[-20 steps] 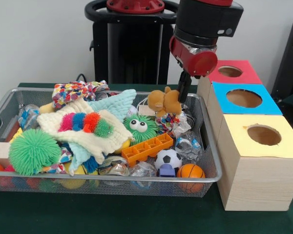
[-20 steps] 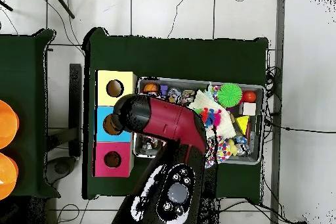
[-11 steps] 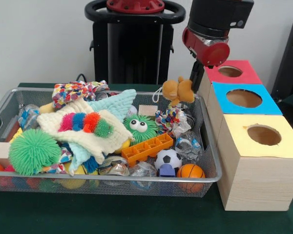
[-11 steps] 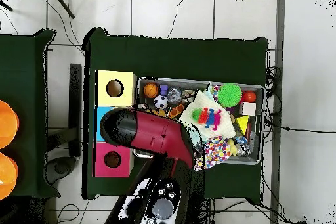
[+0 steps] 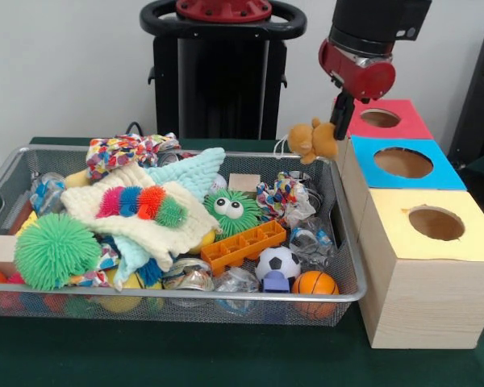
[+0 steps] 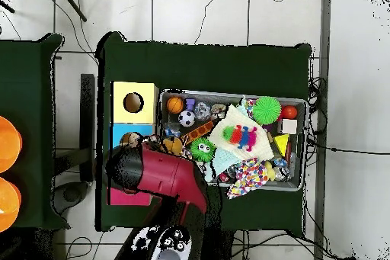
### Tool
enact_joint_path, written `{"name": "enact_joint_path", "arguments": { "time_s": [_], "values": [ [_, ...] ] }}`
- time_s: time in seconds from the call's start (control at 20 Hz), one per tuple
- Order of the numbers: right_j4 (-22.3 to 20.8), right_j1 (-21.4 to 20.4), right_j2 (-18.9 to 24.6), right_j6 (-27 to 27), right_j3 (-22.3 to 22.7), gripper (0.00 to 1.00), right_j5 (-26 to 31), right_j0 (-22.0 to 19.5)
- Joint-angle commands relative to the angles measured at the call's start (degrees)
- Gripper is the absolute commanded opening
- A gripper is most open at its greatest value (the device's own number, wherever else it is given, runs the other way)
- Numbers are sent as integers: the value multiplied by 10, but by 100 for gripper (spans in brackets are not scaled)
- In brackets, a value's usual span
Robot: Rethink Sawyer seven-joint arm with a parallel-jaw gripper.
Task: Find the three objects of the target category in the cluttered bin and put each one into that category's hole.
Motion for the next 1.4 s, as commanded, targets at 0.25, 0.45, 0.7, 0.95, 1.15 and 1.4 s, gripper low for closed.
{"name": "enact_joint_path", "arguments": {
  "time_s": [0.25,0.45,0.7,0.95,1.15,1.4],
  "values": [
    [80,-5,20,173,112,0,-68,74],
    [100,-8,20,166,133,0,-93,93],
    [124,-32,30,150,160,0,-94,110],
    [136,-44,35,139,194,0,-116,125],
    [144,-47,50,133,226,0,-152,126],
    [153,-43,80,123,252,0,-197,115]
  ]
}}
